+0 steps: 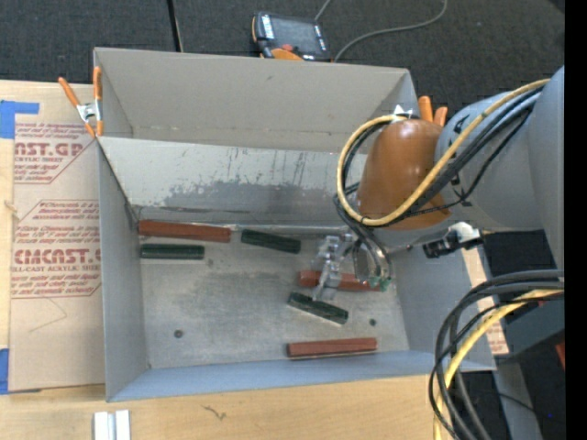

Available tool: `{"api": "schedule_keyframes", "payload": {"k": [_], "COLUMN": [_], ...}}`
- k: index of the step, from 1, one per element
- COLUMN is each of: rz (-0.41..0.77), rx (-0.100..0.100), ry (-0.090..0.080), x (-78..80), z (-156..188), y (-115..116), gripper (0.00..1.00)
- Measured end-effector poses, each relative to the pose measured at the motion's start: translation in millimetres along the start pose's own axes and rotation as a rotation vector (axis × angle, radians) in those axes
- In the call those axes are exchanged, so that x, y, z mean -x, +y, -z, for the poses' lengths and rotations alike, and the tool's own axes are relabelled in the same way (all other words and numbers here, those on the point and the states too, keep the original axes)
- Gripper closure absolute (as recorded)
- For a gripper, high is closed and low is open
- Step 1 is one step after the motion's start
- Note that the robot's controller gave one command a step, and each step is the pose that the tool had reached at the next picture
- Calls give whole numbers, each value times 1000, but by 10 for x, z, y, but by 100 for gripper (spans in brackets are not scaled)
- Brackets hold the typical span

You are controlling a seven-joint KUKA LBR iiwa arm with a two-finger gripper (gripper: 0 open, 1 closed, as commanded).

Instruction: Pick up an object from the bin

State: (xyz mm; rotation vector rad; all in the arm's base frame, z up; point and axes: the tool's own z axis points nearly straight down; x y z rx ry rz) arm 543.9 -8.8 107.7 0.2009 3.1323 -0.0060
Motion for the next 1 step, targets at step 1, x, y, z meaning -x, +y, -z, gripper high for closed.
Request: {"api": "schedule_keyframes", "payload": {"k": [1], "rz": [48], "rx": [4], "ry": [-5], "x": [-307], "z": [1122], "y": [-10], "gripper": [100]}}
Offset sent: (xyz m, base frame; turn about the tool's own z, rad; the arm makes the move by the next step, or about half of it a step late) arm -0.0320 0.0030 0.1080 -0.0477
